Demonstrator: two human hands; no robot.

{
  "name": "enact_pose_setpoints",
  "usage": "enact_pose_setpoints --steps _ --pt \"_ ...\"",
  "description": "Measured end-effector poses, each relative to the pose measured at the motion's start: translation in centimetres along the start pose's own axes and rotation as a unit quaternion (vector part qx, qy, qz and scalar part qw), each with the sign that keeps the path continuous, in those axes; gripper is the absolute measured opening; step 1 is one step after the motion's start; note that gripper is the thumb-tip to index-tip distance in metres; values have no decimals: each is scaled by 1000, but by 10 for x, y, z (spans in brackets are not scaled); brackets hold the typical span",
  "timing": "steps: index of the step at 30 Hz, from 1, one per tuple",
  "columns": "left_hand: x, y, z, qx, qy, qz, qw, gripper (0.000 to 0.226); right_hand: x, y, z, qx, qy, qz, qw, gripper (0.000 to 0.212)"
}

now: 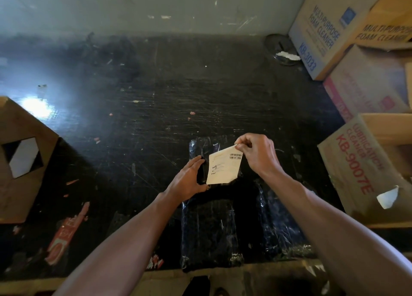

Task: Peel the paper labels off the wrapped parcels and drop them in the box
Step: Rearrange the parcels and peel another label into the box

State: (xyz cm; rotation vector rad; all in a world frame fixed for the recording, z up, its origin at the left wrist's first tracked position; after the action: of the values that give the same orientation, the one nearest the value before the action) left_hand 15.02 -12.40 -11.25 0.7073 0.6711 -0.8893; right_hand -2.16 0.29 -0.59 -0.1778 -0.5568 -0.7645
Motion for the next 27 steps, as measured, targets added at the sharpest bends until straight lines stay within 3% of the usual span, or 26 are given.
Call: enact_pose_setpoints --steps 3,10,16,22,27 --pt "0 0 2 11 -18 3 1000 102 2 0 5 -1 7 7 1000 6" --pt "-12 5 1 11 -25 15 1000 100 8 -19 73 -91 -17 32 995 3" --pt "-45 1 14 -66 19 39 997 78 -24 -12 100 -101 -27 18 994 3" --pt "-124 -12 -18 -99 74 19 992 80 -92 5 155 -116 -40 -34 992 5" --pt "-221 -43 -77 -115 98 -44 988 73 -171 29 236 -193 -31 -63 979 7"
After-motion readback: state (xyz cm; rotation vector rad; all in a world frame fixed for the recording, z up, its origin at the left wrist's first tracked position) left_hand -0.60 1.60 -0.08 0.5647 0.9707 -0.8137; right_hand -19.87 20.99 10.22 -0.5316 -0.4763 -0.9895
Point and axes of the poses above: each hand's wrist, its own y-axis away from the middle knuckle, its own z-axis out of the back of the hand, x = y × z, the point moved 4 cm from there along -y, towards the middle knuckle, and after that the axes turned 12 degrees about y, right-handed, at the moved point
